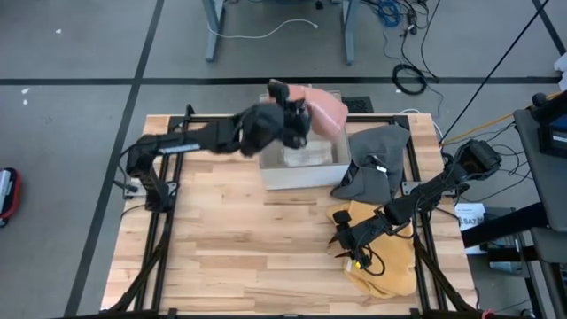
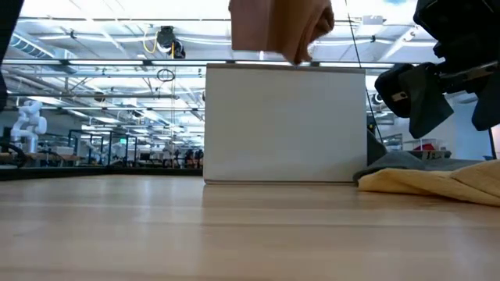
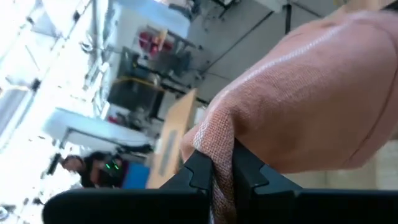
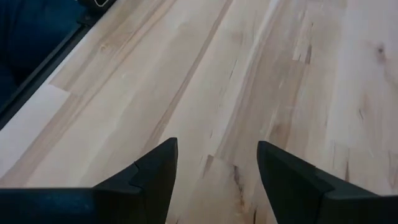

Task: Fold towel
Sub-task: Put the orange towel into the laundry bin

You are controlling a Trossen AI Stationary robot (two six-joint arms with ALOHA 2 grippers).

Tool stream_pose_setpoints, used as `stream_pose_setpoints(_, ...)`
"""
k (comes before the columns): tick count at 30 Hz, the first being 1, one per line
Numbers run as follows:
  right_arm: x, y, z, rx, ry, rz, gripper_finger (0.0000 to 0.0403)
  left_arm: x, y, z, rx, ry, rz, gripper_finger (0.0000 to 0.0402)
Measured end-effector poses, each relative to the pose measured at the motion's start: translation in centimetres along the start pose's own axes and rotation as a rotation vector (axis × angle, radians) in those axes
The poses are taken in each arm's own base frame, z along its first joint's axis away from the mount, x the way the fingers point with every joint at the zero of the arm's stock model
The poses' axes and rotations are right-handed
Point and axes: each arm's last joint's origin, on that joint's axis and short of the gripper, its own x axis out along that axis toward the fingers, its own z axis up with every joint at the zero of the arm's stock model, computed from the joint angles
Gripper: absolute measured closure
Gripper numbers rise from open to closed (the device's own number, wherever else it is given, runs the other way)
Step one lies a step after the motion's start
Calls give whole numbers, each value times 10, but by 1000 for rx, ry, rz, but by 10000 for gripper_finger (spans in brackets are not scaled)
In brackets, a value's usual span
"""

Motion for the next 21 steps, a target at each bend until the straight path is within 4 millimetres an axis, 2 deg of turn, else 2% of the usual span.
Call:
stream_pose_setpoints(3,0,0,0,1,-2,-1,193,35,-1,-25,-39,53,-68,380)
stream_pose_setpoints(6,0,0,0,1,-1,-1,193,69,-12,-45,-77,59,-165,380)
stream_pose_setpoints(13,0,-1,0,6,4,-2,193,126,-46,-80,-20,179,-219,380)
stream_pose_setpoints(17,0,-1,0,8,4,-2,193,143,-65,-94,-18,211,-317,380)
stream_pose_setpoints(21,0,-1,0,12,4,-2,193,145,-98,-109,29,244,-598,373)
